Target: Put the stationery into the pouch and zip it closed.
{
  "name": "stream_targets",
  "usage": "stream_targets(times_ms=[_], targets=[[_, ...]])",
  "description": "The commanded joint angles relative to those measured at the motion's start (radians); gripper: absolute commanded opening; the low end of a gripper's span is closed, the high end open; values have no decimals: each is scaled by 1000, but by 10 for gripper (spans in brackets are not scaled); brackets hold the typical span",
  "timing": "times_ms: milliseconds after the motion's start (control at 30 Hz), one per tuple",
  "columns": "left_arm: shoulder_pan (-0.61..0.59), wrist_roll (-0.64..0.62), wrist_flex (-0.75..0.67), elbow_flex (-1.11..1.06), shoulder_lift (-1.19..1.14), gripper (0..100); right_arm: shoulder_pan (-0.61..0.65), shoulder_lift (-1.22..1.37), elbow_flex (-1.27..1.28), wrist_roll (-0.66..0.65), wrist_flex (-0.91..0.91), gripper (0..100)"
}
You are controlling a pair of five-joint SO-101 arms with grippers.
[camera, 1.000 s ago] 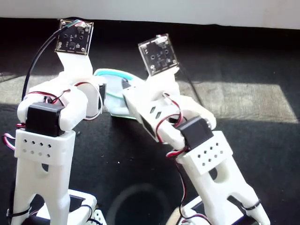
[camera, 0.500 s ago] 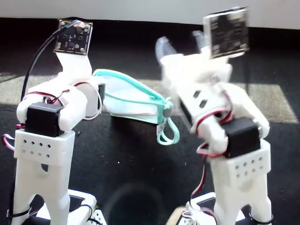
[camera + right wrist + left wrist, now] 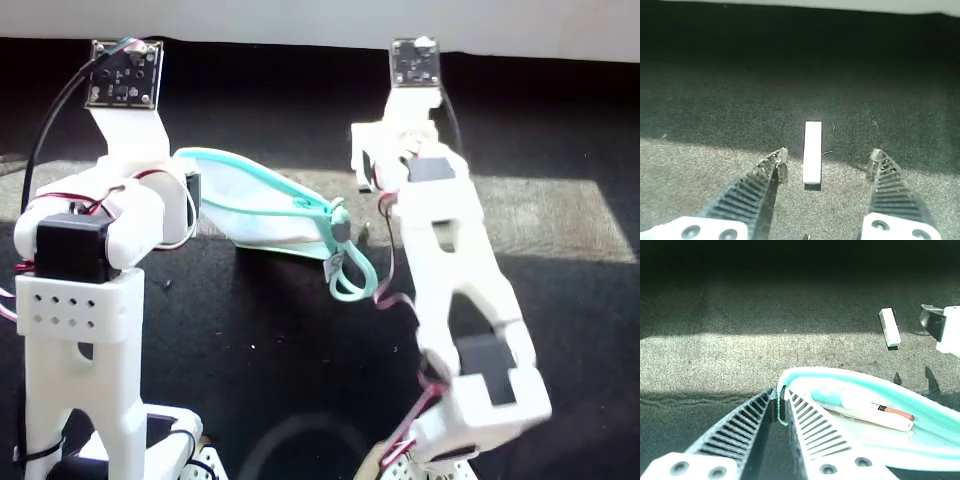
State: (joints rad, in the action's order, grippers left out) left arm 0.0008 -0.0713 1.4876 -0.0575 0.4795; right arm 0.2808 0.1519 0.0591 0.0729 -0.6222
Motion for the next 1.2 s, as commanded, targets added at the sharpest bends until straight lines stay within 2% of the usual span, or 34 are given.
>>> stream_targets(times_ms=[0,167,367,433,533,600,667,1033,1167], targets=[[-8,6,38,16,-5,10,-15,214,-206,-8,19,252],[-13,6,40,7,-4,10,-15,483,-435,-9,5,252],[-13,6,54,15,-4,10,-18,723,-714,-12,-111,241],[-13,6,52,8,-4,10,-24,792,-805,-14,-160,193],[-13,6,51,8,-7,10,-35,866,-947,-17,-257,2],[-13,6,46,8,-10,10,-44,894,-1040,-17,-341,29],[-13,6,46,8,-12,10,-54,909,-1133,-17,-426,2],[-13,6,44,7,-13,10,-96,914,-1630,-18,-977,6],[-12,3,44,7,-13,10,-93,911,-1730,-69,-1112,6]])
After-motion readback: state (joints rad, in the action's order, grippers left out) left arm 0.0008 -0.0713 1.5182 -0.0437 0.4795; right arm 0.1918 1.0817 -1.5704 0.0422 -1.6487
